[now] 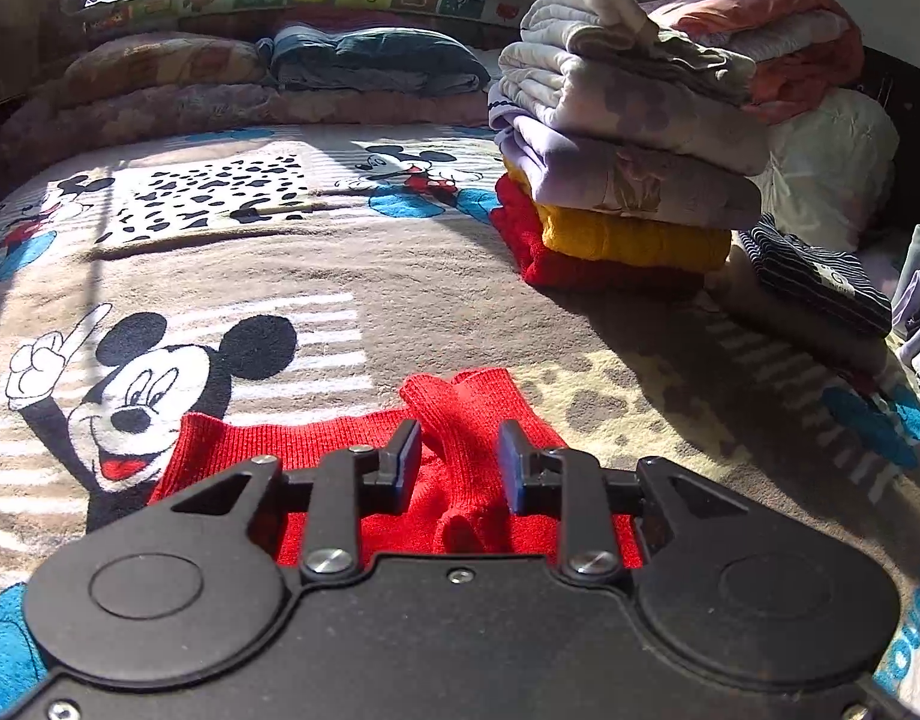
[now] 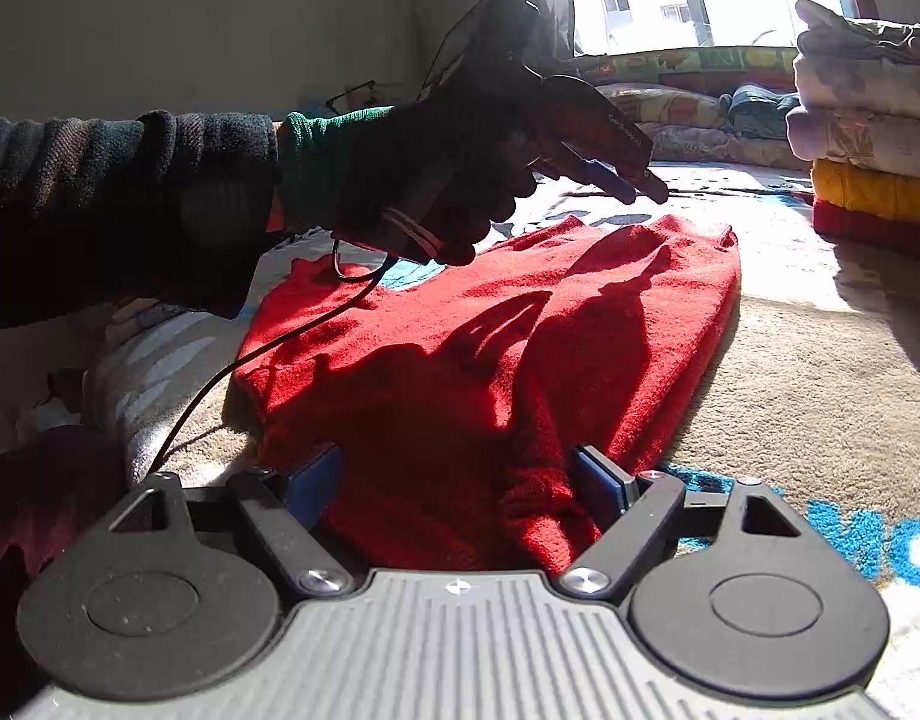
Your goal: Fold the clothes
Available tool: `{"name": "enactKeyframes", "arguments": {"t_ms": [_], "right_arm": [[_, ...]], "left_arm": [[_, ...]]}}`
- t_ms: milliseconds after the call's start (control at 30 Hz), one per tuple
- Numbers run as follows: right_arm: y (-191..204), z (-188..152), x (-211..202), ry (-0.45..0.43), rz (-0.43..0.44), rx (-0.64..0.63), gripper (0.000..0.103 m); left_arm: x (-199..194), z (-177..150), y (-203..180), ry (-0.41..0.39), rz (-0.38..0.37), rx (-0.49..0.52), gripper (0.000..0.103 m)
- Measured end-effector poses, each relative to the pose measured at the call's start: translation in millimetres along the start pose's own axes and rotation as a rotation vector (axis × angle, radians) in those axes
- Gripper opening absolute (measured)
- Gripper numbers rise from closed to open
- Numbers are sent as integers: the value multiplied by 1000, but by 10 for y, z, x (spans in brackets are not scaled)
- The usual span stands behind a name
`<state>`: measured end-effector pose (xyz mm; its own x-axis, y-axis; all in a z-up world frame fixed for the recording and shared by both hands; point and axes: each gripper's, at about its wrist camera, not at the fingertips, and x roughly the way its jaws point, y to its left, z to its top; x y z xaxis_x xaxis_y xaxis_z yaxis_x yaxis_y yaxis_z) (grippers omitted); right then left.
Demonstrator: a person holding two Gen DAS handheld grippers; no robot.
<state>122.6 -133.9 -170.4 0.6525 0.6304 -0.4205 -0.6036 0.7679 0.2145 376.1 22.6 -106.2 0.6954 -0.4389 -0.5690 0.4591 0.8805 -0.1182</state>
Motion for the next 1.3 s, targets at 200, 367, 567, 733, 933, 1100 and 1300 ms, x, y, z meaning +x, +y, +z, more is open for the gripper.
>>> {"name": "enactKeyframes", "arguments": {"t_ms": [200,367,567,733,933,1100,1300], "right_arm": [[93,-38,-77,-46,-43,-57,79],[191,-75,-158,-88,-80,-112,78],[333,-45,-342,-104,-105,-104,78],[515,-115,-497,-91,-69,-74,78],[531,-130,-628,-90,-27,59,79],[372,-151,-741,-99,-65,176,81],[-13,-288,-772,-78,-162,345,84]], "left_arm": [[-126,-314,-279,51,-41,0,26],[37,-333,-208,135,14,-120,29],[-738,-399,-201,6,-14,-237,82],[-1284,-768,-116,0,67,-326,99],[-1775,-1192,-48,3,142,-425,102],[-2129,-1482,27,-90,183,-509,102],[-2359,-1822,293,-188,245,-679,101]]}}
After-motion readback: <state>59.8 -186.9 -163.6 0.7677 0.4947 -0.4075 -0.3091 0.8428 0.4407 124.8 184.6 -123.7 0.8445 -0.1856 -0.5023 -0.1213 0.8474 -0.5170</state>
